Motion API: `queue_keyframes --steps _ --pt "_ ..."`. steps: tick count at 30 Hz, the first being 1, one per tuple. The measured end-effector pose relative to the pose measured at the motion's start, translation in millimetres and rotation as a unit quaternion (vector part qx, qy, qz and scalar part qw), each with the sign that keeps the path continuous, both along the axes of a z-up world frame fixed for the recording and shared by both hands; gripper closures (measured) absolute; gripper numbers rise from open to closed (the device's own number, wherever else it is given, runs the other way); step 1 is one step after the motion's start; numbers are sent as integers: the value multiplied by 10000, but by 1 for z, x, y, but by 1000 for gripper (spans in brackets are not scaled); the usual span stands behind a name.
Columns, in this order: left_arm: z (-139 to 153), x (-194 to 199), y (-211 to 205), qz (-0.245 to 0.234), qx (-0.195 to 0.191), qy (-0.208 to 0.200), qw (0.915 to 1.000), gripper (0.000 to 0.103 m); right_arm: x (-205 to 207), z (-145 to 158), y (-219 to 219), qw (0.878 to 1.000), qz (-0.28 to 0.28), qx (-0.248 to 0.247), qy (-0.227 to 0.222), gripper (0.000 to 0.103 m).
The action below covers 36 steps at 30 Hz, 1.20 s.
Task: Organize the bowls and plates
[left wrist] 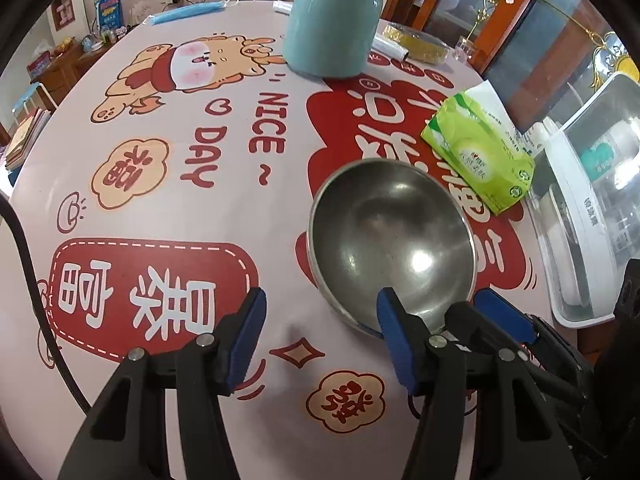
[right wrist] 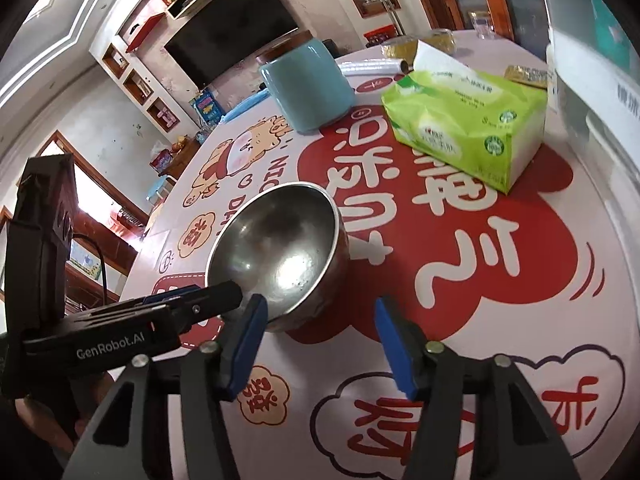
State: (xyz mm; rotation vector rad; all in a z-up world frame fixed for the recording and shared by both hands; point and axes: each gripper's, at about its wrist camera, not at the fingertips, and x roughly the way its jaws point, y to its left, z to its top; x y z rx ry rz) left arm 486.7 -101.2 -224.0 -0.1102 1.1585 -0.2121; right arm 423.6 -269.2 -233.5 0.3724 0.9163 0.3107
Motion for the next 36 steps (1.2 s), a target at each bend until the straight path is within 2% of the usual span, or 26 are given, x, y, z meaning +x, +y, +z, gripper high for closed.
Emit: queue_keyframes --steps 3,6,12,14,20,24,31,36 --pt "-2 1 -2 -16 -21 36 10000 52 -1 -3 -2 9999 -47 130 20 52" --pt "-5 1 -3 -21 -19 97 9999 57 -2 -6 -6 9995 -128 280 95 61" --pt "-10 -1 -1 27 -148 199 9997 57 -4 -9 -10 9989 -172 393 179 71" --pt "-10 -2 -2 16 -187 199 9996 58 -6 -10 -10 9985 -154 475 223 79" --pt "-15 -4 -4 -13 -299 355 9989 73 -5 -13 -7 9979 -113 565 304 89" --pt "-16 -6 -6 -23 -351 399 9986 84 -7 -12 -6 9977 -112 575 342 91" --pt "-19 -12 -2 90 -471 522 9975 88 -17 -9 -7 9973 -110 593 409 92" --pt "-19 -23 -4 44 -398 648 9971 88 -29 -7 -5 9974 -71 501 515 92"
